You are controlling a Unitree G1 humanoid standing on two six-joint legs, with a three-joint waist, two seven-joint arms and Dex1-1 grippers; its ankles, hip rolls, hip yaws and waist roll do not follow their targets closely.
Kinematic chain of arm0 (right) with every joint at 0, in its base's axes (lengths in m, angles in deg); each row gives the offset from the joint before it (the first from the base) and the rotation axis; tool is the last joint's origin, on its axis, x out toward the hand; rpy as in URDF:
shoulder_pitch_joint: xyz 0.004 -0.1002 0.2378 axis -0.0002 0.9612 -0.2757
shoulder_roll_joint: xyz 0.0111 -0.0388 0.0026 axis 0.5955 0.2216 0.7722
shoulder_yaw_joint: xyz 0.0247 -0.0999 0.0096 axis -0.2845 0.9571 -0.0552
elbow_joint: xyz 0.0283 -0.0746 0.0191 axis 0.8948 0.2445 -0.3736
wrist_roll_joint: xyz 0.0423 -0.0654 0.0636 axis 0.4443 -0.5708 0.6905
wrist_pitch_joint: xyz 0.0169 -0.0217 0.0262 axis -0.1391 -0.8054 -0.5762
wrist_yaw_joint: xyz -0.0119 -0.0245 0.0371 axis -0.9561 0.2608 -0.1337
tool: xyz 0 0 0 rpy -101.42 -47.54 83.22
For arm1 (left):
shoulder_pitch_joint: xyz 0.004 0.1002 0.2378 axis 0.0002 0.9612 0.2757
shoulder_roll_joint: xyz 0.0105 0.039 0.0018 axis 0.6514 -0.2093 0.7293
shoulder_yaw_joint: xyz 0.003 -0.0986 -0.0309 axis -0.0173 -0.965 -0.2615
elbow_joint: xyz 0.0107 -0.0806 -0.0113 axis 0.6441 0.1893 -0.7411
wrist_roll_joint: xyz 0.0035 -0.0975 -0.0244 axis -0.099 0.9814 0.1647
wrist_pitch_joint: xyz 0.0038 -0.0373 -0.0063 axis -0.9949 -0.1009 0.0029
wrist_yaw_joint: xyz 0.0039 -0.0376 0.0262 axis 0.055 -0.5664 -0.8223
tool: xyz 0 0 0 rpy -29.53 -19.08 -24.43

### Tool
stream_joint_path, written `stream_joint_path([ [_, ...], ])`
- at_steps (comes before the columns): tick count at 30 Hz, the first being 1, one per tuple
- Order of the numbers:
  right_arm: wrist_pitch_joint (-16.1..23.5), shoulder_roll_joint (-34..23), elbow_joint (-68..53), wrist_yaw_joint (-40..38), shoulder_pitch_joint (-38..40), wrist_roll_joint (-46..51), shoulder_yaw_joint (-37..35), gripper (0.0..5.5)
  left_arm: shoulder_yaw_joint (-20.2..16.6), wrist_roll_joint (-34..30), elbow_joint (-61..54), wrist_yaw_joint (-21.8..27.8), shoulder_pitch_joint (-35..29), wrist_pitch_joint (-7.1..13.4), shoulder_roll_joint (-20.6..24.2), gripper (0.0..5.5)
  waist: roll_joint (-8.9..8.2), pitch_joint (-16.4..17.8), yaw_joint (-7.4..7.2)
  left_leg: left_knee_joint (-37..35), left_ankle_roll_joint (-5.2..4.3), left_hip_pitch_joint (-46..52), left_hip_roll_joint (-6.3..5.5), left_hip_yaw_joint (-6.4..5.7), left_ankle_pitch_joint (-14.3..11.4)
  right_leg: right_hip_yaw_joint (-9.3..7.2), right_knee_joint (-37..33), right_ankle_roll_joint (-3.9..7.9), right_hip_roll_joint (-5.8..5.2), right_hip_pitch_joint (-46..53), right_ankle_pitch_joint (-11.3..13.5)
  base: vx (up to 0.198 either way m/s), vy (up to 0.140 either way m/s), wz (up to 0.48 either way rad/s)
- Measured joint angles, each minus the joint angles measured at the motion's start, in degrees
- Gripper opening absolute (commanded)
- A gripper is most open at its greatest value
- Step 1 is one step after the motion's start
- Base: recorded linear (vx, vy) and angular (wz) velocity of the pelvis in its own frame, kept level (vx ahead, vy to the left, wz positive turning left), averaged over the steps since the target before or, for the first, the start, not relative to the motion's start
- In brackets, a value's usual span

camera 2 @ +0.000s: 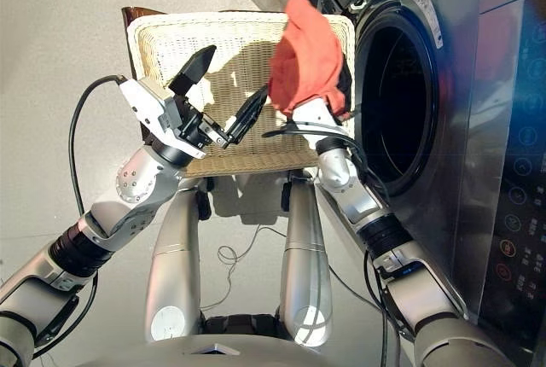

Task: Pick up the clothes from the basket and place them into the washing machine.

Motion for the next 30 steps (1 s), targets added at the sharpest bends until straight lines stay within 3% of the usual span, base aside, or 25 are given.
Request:
stream_joint_path([
  [6, 2.1, 1.0, 12.7, -6.7, -3.4, 6.1, -5.7, 0.0, 1.3, -2.3, 0.5, -2.9, -1.0, 0.8, -2.4, 5.5, 0.34, 0.0, -0.02, -0.1, -0.24, -0.1, -0.04, 0.04, 0.1, -0.02, -0.1, -0.12, -0.04, -0.1, 0.3, 0.0, 0.0, 0.0],
  [10, 2.5, 1.8, 18.5, -8.7, -4.6, 10.4, -5.8, 0.0, 1.6, -3.8, 0.8, -5.1, -1.2, 0.9, -4.8, 5.5, 0.6, 0.0, 0.03, -0.2, -0.23, 0.1, -0.26, -0.06, 0.1, -0.11, -0.1, -0.05, -0.28, 0.1, 0.3, 0.0, 0.0, 0.0],
  [15, 2.7, 1.4, 28.6, -10.0, -8.8, 17.3, -8.2, 0.0, 1.8, -3.7, 0.9, -6.2, -1.7, 1.5, -6.7, 5.5, 1.51, 0.0, 0.08, -0.9, 0.19, 0.4, -0.93, -0.11, 0.4, -0.14, -0.3, 0.2, -0.95, 0.5, 0.2, 0.0, 0.0, 0.0],
  [21, 3.3, -2.0, 38.2, -9.7, -15.9, 23.7, -9.0, 0.0, 3.5, -3.6, 1.0, -6.2, -2.0, 1.6, -7.5, 5.5, 3.09, 0.0, 0.33, -1.1, 0.14, 0.1, -1.09, -0.19, 0.5, -0.21, -0.6, 0.29, -1.08, 0.2, 0.2, 0.0, 0.0, 0.0],
  [25, 3.3, -6.1, 40.5, -8.8, -17.8, 28.0, -9.2, 0.0, 3.6, -3.3, 1.0, -6.3, -3.1, 1.8, -8.9, 5.5, 5.02, 0.1, 1.98, -0.9, 0.32, -2.0, -1.58, -0.42, 0.6, -0.33, -0.1, 0.43, -1.57, -1.8, 0.1, 0.0, 0.0, 0.0],
  [30, 3.3, -9.5, 42.0, -8.3, -21.4, 30.8, -9.5, 0.0, 3.3, -3.3, 1.0, -8.3, -3.1, 1.9, -9.0, 5.5, 5.55, 0.1, 2.63, 0.8, 0.41, -4.9, -1.87, -0.61, 0.6, -0.23, 1.3, 0.66, -1.94, -4.2, 0.1, 0.0, 0.0, 0.0],
])
